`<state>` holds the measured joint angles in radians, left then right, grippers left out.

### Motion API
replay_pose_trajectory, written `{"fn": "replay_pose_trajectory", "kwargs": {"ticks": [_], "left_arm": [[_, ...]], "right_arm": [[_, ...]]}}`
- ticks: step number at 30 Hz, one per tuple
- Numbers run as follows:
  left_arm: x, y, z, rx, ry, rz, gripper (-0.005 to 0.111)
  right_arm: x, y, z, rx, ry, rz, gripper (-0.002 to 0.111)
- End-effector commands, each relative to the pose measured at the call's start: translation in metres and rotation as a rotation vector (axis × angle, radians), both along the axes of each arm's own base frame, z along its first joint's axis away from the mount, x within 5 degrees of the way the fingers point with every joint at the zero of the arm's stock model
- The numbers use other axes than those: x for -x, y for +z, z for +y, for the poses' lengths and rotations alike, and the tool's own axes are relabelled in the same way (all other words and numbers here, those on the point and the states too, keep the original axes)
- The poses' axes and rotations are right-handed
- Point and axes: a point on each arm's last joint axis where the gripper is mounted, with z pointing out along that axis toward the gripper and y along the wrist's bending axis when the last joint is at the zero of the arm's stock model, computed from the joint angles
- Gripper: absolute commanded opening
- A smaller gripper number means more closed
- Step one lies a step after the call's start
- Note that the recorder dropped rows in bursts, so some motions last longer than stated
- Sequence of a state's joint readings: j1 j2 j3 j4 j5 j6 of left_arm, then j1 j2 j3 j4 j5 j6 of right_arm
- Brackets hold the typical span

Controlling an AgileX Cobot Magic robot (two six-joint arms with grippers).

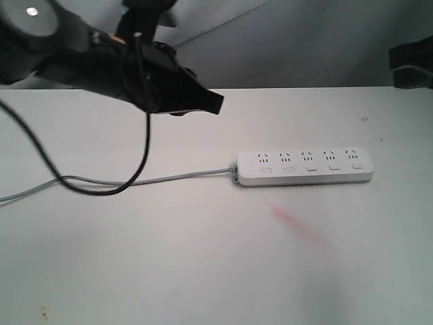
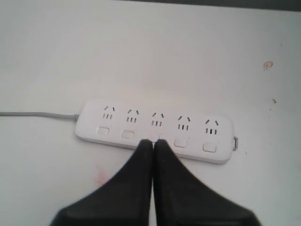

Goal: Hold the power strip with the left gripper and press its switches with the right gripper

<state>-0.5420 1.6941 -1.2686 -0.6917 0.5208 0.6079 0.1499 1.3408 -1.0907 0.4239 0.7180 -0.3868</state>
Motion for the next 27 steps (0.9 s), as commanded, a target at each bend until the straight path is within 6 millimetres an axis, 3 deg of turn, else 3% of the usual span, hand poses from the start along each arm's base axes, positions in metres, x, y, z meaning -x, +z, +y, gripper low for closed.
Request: {"fn": "replay_pose_trajectory", "kwargs": {"ticks": [1, 6, 14, 27], "left_arm": [[-0.030, -0.020, -0.030, 0.008, -0.094, 0.092, 0.000], [-0.058, -0.053, -0.050, -0.018, -0.131, 0.148, 0.000], [-0.085, -0.099, -0.070, -0.050, -0.177, 0.221, 0.000], [-0.099, -0.148, -0.073, -0.136, -0.170, 0.240, 0.000]], "right_arm": [[-0.024, -0.026, 0.001, 0.015, 0.005, 0.068, 0.000], [-0.044, -0.061, 0.003, 0.043, 0.009, 0.140, 0.000], [-0.073, -0.107, 0.003, 0.073, -0.008, 0.214, 0.000], [-0.110, -0.126, 0.005, 0.101, 0.004, 0.255, 0.000]]}}
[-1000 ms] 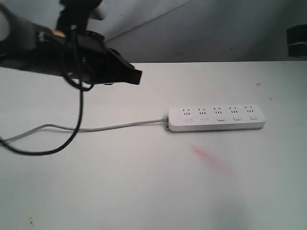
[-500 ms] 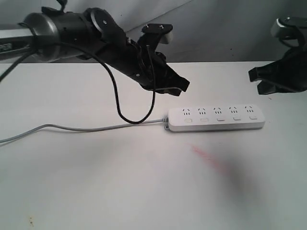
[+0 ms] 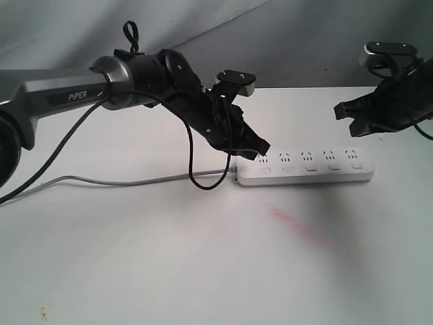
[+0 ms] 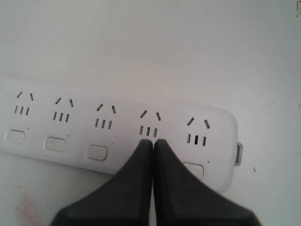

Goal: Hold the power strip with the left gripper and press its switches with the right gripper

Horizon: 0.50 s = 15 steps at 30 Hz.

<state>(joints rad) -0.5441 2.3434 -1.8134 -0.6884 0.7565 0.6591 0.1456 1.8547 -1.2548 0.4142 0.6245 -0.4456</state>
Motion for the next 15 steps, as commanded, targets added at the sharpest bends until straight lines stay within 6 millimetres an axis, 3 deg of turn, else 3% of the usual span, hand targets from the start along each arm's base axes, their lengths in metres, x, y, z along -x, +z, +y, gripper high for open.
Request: {"fn": "replay_pose_trajectory", "kwargs": {"ticks": [1, 7, 15], "left_arm": [[-0.003, -0.013, -0.001, -0.022, 0.009, -0.001, 0.000], [-0.006, -0.015, -0.001, -0.018, 0.029, -0.027, 0.000], [-0.007, -0.025, -0.001, -0.026, 0.044, -0.012, 0.000]], "right_arm": [[-0.008, -0.006, -0.006, 0.010, -0.008, 0.023, 0.000], [-0.012, -0.016, -0.018, 0.010, -0.036, 0.057, 0.000], [-0.010, -0.034, -0.018, 0.008, -0.027, 0.138, 0.000]]}}
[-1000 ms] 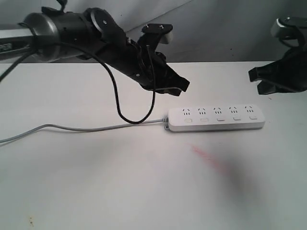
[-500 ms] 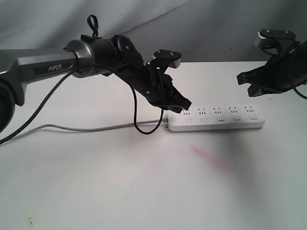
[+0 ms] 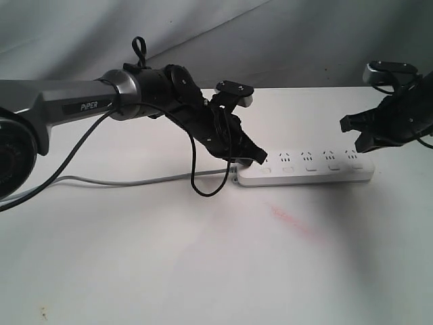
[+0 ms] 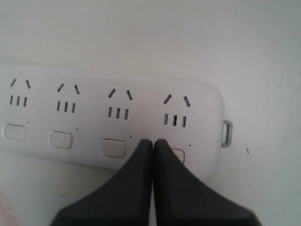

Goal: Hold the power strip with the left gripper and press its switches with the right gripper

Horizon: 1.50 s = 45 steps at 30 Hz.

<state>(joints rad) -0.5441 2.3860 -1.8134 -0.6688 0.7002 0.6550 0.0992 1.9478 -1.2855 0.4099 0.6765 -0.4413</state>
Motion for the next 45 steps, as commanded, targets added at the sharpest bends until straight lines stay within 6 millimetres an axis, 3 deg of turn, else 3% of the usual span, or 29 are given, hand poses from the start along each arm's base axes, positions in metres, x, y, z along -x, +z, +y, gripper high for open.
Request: {"fn": "replay_pose_trajectory", "kwargs": {"ticks": [1, 7, 26, 41, 45], "left_arm": [[-0.002, -0.006, -0.001, -0.001, 0.018, 0.008, 0.000], [-0.001, -0.016, -0.001, -0.009, 0.017, 0.033, 0.000], [-0.001, -0.016, -0.001, -0.008, 0.019, 0.034, 0.000], [0.000, -0.016, -0.001, -0.010, 0.014, 0.042, 0.000], [0.001, -0.016, -0.001, -0.010, 0.012, 0.048, 0.000]], "right_arm": [[0.001, -0.004, -0.002, 0.002, 0.005, 0.030, 0.000], [0.002, -0.005, -0.003, 0.012, 0.003, 0.049, 0.000], [0.002, -0.006, -0.007, 0.049, -0.023, 0.056, 0.000], [-0.001, -0.037, -0.006, 0.055, -0.026, 0.127, 0.000], [-0.003, -0.031, -0.005, 0.037, -0.042, 0.097, 0.000]]}}
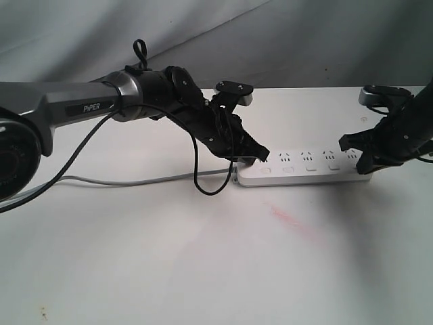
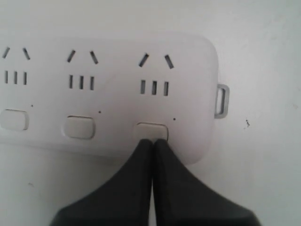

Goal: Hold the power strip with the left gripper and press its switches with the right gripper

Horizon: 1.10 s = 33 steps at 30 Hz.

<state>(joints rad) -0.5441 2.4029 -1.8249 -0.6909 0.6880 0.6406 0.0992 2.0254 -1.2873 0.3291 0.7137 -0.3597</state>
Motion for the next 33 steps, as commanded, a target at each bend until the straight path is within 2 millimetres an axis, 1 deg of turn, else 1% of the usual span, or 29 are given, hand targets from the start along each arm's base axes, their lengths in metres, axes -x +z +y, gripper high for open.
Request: {"fn": "replay_pose_trajectory", "kwargs": {"ticks": [1, 4, 9, 18, 23, 27, 28, 29, 31, 33], "left_arm": [[0.003, -0.012, 0.001, -0.028, -0.017, 0.035, 0.000], [0.003, -0.012, 0.001, -0.028, -0.017, 0.035, 0.000], [0.003, -0.012, 0.001, -0.028, -0.017, 0.035, 0.000], [0.003, -0.012, 0.001, -0.028, -0.017, 0.035, 0.000], [0.003, -0.012, 0.001, -0.028, -0.017, 0.036, 0.000], [0.003, -0.012, 0.001, -0.028, -0.017, 0.036, 0.000], [0.004, -0.012, 0.001, -0.028, -0.017, 0.038, 0.000], [0.004, -0.012, 0.001, -0.029, -0.019, 0.042, 0.000], [0.004, -0.012, 0.001, -0.029, -0.020, 0.044, 0.000], [0.004, -0.012, 0.001, -0.030, -0.022, 0.047, 0.000]], "right_arm": [[-0.005, 0.007, -0.002, -0.010, -0.026, -0.050, 0.000], [-0.005, 0.016, -0.002, -0.010, -0.030, -0.088, 0.000], [-0.006, 0.011, -0.002, -0.012, -0.035, -0.078, 0.000], [-0.006, -0.014, -0.002, -0.007, -0.032, -0.006, 0.000], [-0.003, -0.040, -0.002, 0.009, -0.016, 0.080, 0.000], [0.001, -0.046, -0.003, 0.019, -0.022, 0.085, 0.000], [0.000, -0.044, -0.003, 0.012, -0.027, 0.082, 0.000], [0.000, -0.038, -0.002, -0.003, -0.041, 0.065, 0.000], [-0.003, -0.020, -0.001, -0.018, -0.047, 0.003, 0.000], [-0.004, 0.004, -0.001, -0.025, -0.053, -0.072, 0.000]]}}
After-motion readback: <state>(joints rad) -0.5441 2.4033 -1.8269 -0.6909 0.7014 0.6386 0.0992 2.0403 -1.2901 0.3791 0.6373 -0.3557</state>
